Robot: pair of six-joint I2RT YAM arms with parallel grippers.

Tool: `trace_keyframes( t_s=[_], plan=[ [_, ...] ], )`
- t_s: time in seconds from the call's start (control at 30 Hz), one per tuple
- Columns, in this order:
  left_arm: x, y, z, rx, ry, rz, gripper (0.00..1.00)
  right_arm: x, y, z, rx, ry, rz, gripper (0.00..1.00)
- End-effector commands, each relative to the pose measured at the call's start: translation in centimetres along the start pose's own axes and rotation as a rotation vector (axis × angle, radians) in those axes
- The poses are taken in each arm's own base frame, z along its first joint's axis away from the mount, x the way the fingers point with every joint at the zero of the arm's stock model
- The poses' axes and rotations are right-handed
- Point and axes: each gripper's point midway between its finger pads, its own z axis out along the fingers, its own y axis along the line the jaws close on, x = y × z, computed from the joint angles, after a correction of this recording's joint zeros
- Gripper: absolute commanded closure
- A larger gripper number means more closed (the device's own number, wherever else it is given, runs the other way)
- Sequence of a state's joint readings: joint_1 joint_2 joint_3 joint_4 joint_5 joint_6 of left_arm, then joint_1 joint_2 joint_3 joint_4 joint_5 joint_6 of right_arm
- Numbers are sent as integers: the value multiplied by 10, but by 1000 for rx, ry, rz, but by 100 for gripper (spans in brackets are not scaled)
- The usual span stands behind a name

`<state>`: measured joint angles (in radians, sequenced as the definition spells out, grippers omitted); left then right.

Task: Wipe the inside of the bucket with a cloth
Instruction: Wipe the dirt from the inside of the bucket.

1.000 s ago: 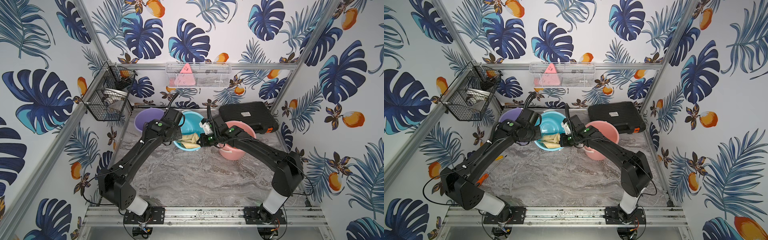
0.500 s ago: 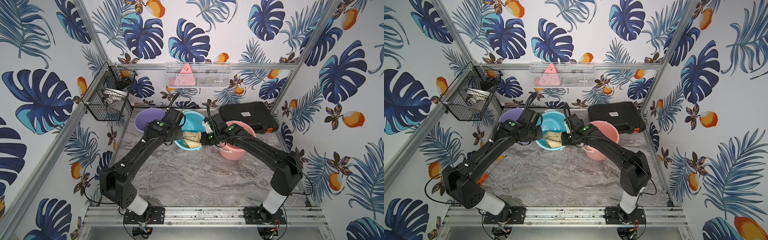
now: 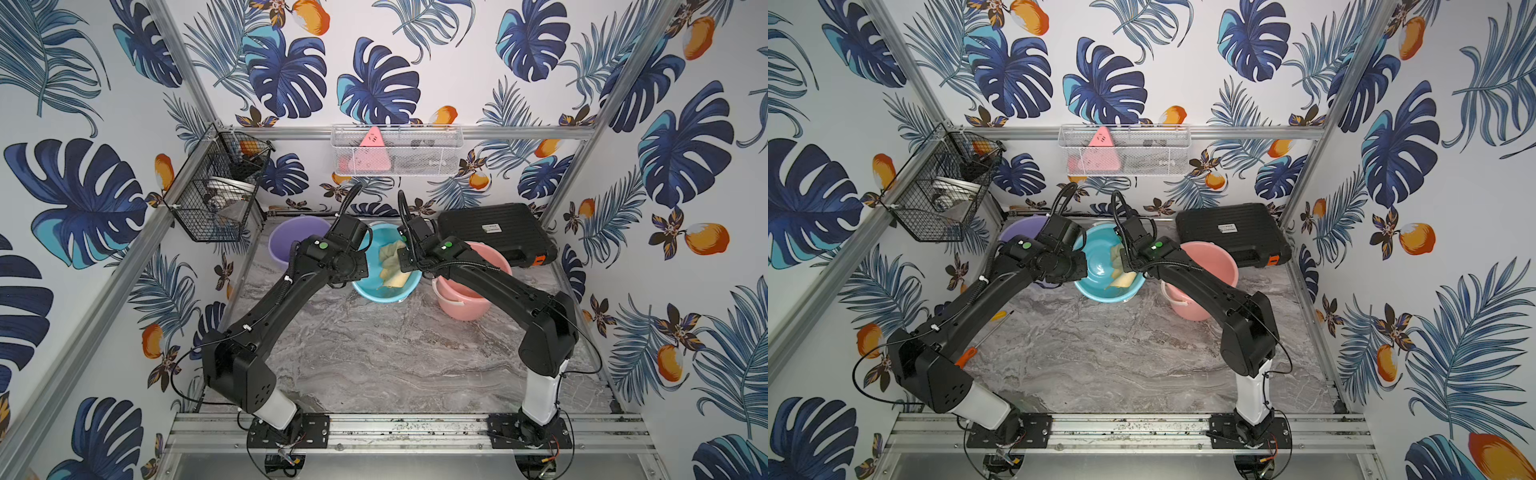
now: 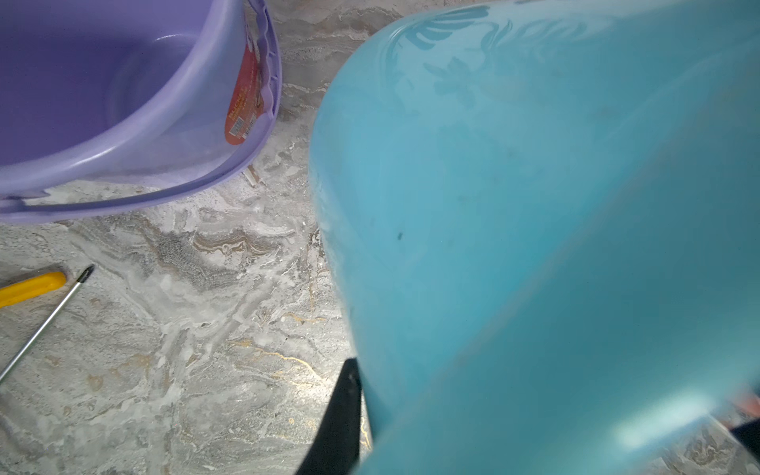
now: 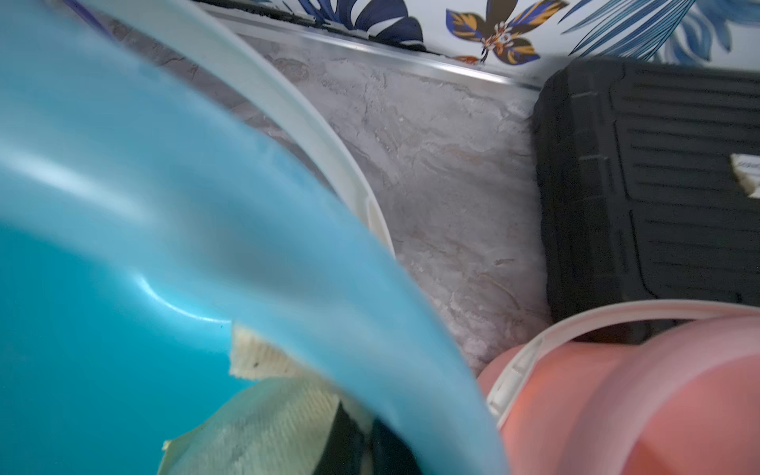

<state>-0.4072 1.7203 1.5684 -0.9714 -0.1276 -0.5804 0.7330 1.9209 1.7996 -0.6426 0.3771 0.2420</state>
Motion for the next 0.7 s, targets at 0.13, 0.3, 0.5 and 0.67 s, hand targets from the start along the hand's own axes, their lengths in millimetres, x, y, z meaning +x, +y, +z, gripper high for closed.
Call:
trace_keyframes(
  t_s=[0.13,0.3,0.5,0.67],
  plan=[
    [21,-10,6,59,105,61,100,-60,19,-16,-42,-225,-6,100],
    [29,-14,12,79,143,76,100,-71,61,-26,-223,-295,-32,100],
    [35,-12,21,73,165,72,100,-76,53,-30,-197,-356,4,100],
    [27,-1,29,-1,131,48,100,-71,7,-30,59,-336,-19,100]
  ],
)
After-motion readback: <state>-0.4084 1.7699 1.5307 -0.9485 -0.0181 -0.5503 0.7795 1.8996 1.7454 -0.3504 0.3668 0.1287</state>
